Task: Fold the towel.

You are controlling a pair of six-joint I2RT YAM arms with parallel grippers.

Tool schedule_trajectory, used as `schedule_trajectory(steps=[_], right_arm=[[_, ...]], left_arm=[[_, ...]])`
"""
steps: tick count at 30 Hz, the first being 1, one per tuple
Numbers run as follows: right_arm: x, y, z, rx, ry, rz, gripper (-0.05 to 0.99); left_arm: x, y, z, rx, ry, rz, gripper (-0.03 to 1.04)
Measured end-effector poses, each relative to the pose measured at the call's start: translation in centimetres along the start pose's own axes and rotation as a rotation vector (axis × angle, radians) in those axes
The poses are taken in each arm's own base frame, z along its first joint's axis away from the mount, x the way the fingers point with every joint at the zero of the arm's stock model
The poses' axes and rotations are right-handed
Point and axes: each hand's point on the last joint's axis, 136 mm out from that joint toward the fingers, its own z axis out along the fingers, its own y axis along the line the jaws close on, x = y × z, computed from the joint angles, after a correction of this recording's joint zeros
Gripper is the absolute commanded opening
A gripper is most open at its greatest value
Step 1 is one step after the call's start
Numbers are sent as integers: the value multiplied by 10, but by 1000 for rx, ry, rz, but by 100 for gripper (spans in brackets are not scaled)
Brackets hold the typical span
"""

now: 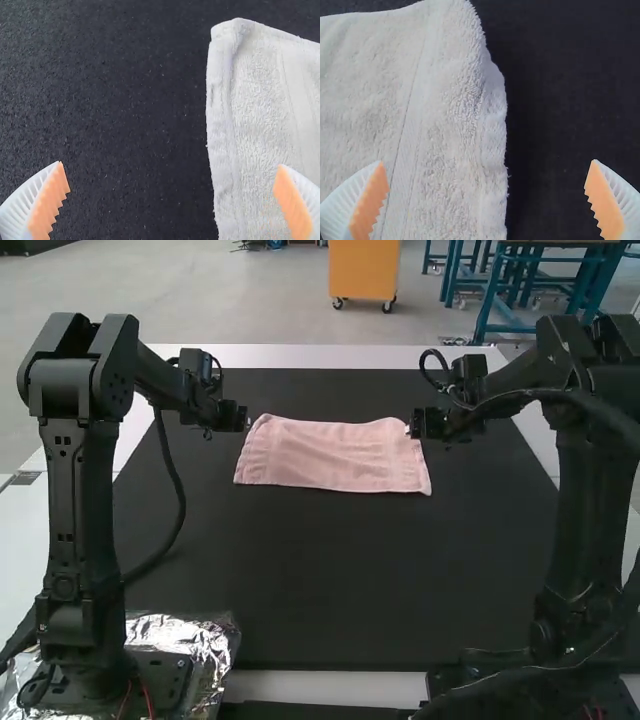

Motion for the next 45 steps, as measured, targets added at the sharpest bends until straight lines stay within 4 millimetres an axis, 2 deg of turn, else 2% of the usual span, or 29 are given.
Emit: schedule_trajectory(steps=[5,12,16,26,34,36,37,38,39,40,41,45], right_arm=[[-2,-3,19,0,6,1,90],[-1,-7,38,0,16,3,90],[-3,-8,46,0,16,2,90],[-2,-1,62,2,46,-8,90],[7,7,63,1,81,-17,90],[8,7,63,3,82,-17,88],[7,7,63,4,82,-18,75],[8,7,63,4,83,-22,45],[8,7,63,3,82,-21,13],[8,8,63,-2,83,-21,-3],[8,10,63,-13,83,-24,-2],[10,15,63,-46,91,-30,-2]], left_arm=[[-10,-5,18,9,-7,6,96],[3,-3,43,9,51,3,95],[4,-3,53,9,51,3,95],[7,-5,63,13,101,5,96],[10,-10,66,16,112,13,95],[10,-11,66,18,111,14,91],[10,-11,66,18,111,15,81],[10,-12,66,19,111,18,63],[10,-12,66,21,111,21,35],[10,-13,66,26,111,20,6],[10,-15,66,35,111,21,3],[10,-23,65,76,109,27,2]])
